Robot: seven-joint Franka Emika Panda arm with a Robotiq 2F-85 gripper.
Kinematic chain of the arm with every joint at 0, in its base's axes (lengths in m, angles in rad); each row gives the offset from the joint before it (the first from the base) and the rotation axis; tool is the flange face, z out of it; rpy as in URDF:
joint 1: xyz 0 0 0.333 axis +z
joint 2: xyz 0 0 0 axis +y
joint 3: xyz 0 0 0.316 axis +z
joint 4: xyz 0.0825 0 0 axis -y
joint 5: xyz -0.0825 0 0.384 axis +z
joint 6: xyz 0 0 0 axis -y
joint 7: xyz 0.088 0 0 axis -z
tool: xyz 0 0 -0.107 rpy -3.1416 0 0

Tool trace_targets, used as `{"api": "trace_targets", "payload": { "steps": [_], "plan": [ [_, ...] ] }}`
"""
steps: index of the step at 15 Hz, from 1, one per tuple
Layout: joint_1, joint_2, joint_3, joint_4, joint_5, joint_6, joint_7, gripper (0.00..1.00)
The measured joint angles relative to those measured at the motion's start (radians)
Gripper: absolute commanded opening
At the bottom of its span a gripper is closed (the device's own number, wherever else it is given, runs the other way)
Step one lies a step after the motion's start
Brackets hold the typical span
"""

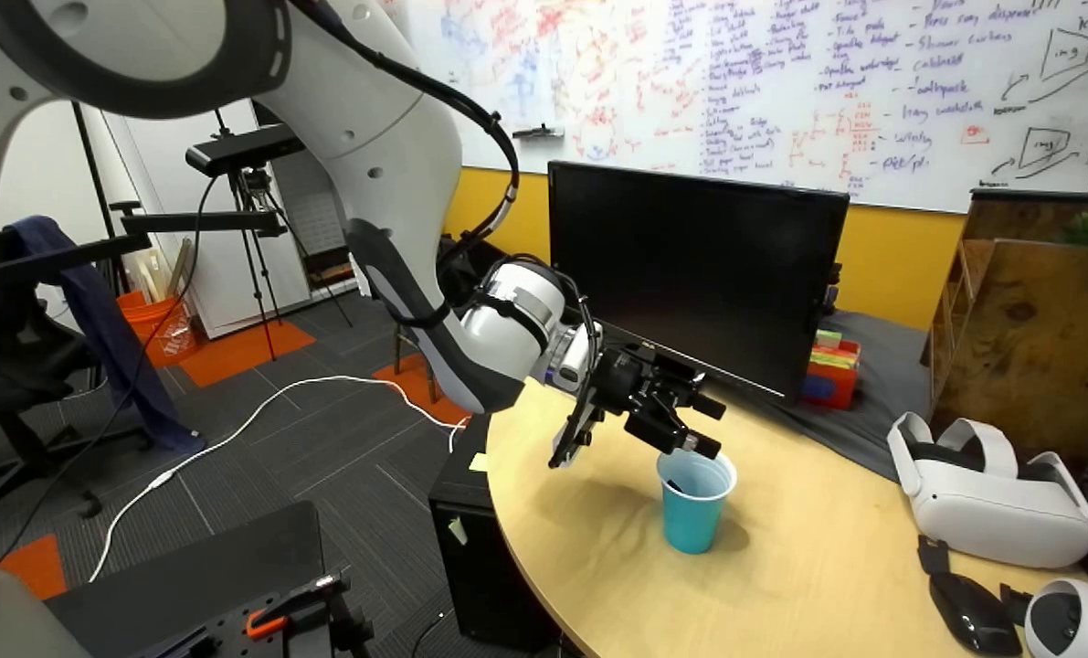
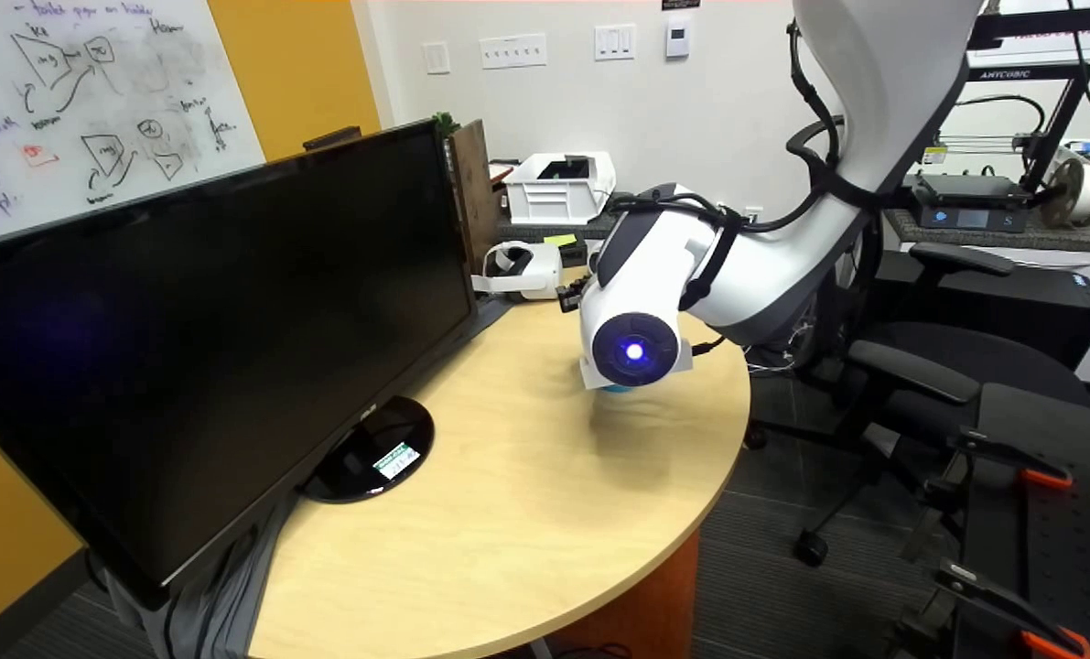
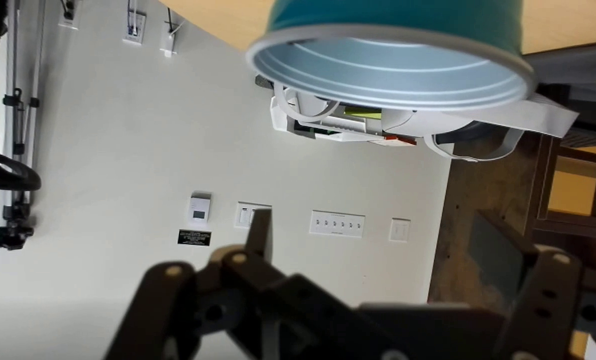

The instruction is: Put the marker inside the light blue cup

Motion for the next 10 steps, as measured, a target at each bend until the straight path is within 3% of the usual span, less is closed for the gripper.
{"api": "trace_targets", "payload": {
  "steps": [10],
  "plan": [
    [-0.006, -0.107, 0.040, -0.078, 0.005, 0.020, 0.000, 1.00]
  ]
}}
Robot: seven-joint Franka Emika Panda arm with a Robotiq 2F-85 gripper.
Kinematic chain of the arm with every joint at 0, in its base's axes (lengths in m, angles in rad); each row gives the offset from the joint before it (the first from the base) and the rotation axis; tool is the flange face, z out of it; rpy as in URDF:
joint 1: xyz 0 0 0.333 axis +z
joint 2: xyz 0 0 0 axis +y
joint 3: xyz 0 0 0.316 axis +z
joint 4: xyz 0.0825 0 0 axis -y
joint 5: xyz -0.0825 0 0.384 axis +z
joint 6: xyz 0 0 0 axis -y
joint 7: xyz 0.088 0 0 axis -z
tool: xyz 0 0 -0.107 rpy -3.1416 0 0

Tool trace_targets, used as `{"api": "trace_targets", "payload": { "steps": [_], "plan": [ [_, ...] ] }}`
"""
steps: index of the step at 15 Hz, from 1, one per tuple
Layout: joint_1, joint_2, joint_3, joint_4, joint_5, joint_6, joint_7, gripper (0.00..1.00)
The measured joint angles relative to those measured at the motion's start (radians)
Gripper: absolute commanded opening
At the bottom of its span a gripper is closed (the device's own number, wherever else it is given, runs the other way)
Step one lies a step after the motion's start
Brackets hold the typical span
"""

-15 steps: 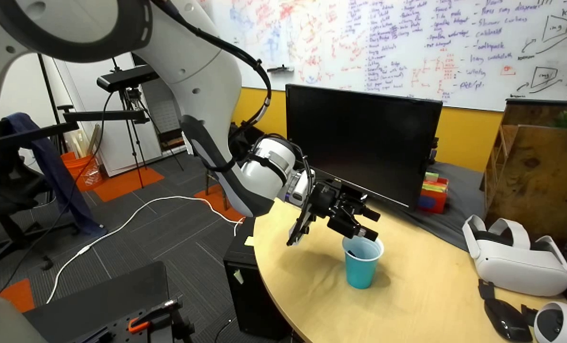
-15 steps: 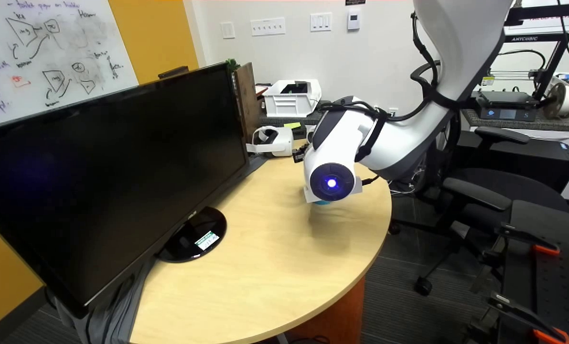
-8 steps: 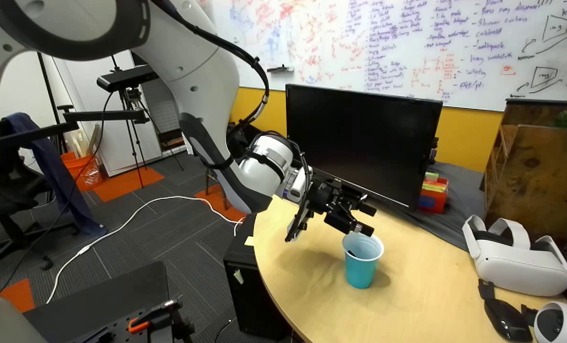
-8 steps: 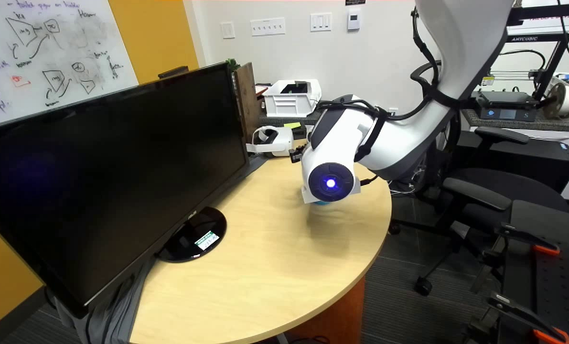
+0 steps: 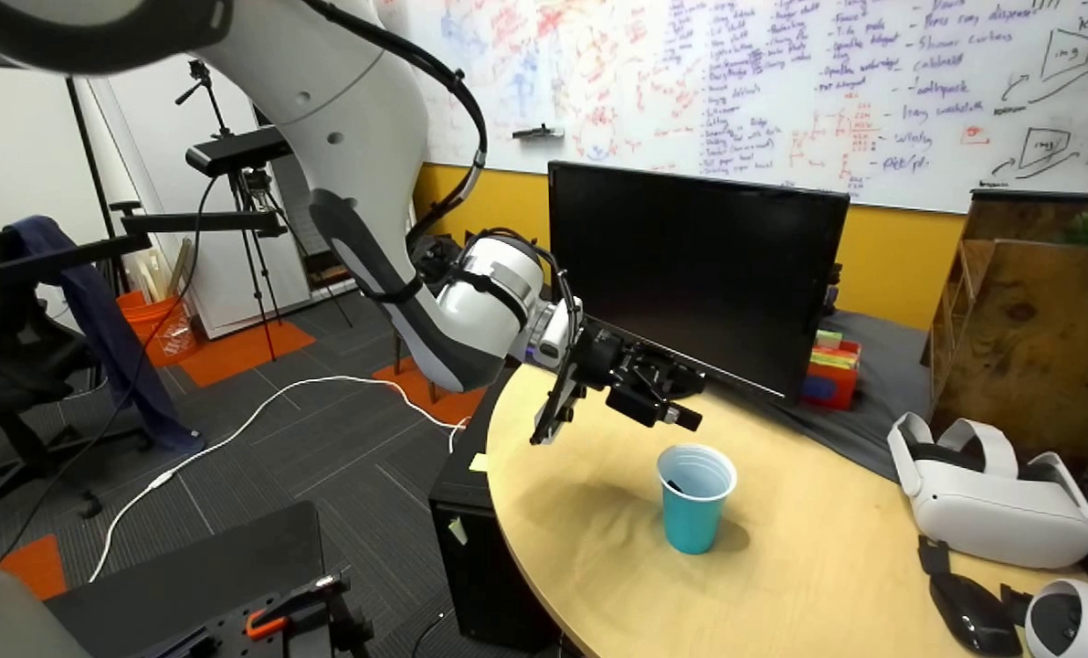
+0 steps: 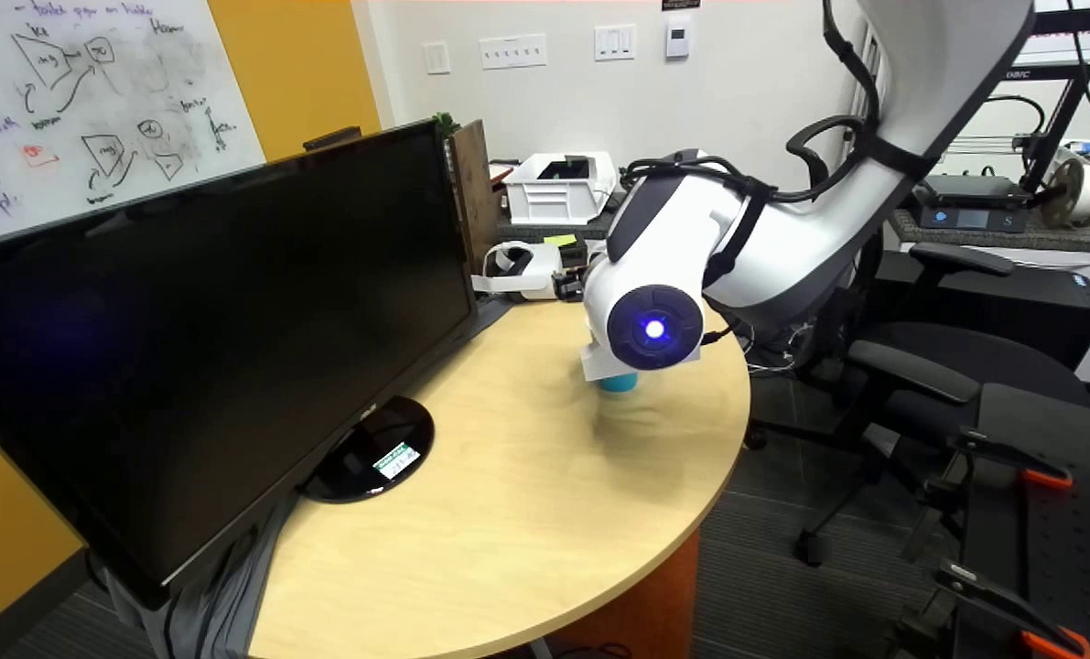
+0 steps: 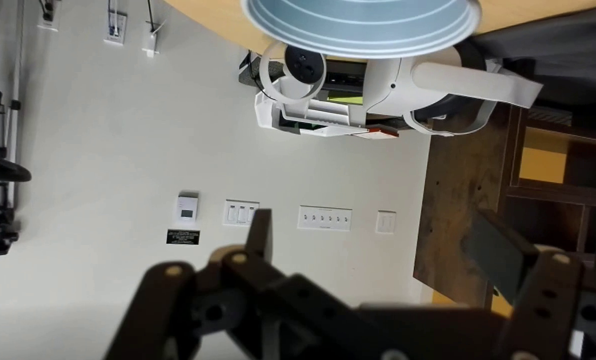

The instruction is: Put the marker inside the light blue cup

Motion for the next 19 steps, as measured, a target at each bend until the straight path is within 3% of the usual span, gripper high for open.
{"api": "trace_targets", "payload": {
  "steps": [11, 19],
  "plan": [
    [-0.092, -0.176, 0.000, -0.115, -0.004, 0.437, -0.080, 1.00],
    [-0.103, -0.203, -0.004, -0.129, -0.003, 0.495, -0.103, 1.00]
  ]
}}
